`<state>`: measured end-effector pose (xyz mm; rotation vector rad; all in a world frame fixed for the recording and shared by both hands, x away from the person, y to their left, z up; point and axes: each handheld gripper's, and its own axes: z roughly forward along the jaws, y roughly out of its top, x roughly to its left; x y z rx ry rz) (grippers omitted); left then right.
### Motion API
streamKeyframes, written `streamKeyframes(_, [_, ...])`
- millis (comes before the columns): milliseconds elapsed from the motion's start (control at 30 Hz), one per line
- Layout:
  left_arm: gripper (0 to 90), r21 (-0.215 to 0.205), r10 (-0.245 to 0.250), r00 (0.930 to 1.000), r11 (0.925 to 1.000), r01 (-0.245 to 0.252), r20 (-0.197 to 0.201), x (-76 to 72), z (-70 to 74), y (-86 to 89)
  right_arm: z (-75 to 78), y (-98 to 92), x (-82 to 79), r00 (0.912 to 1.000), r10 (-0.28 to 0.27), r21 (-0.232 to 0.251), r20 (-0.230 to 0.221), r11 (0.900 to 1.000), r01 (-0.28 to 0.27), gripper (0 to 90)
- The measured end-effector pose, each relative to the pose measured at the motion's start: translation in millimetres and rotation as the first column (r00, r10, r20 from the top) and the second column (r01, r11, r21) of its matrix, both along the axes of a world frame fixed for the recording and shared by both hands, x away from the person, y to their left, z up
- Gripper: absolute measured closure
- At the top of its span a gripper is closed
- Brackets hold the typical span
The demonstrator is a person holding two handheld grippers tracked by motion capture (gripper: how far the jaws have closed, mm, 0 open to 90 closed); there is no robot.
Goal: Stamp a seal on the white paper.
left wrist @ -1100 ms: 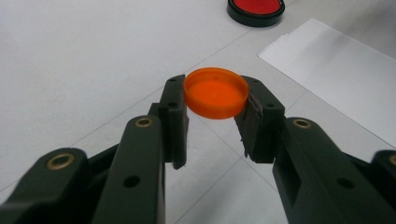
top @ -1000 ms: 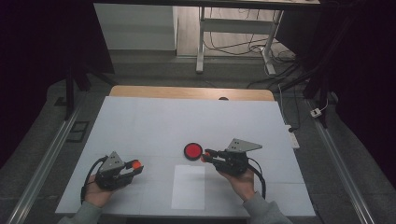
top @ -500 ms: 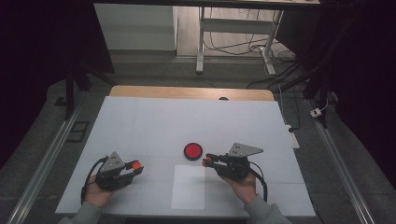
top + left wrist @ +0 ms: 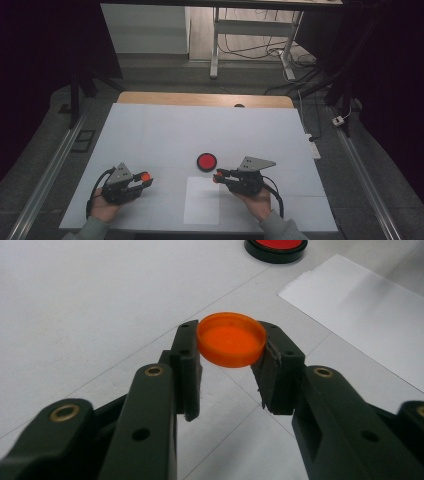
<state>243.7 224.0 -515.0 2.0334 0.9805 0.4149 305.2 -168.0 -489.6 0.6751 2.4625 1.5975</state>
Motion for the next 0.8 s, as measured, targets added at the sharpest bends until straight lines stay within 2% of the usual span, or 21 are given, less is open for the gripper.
streamKeyframes(400, [64.6, 0.000, 0.000, 1.0000, 1.0000, 0.000, 0.001, -0.3, 0.2, 0.1, -13.8, 14.9, -5.7, 0.9986, 0.047, -0.049, -0.024, 0.998, -0.048, 72.4])
streamKeyframes(800, [64.6, 0.002, 0.000, 1.0000, 1.0000, 0.000, 0.002, -0.3, 0.0, -0.5, -20.2, 25.8, -9.3, 0.9964, 0.077, -0.057, -0.035, 0.995, -0.079, 72.4])
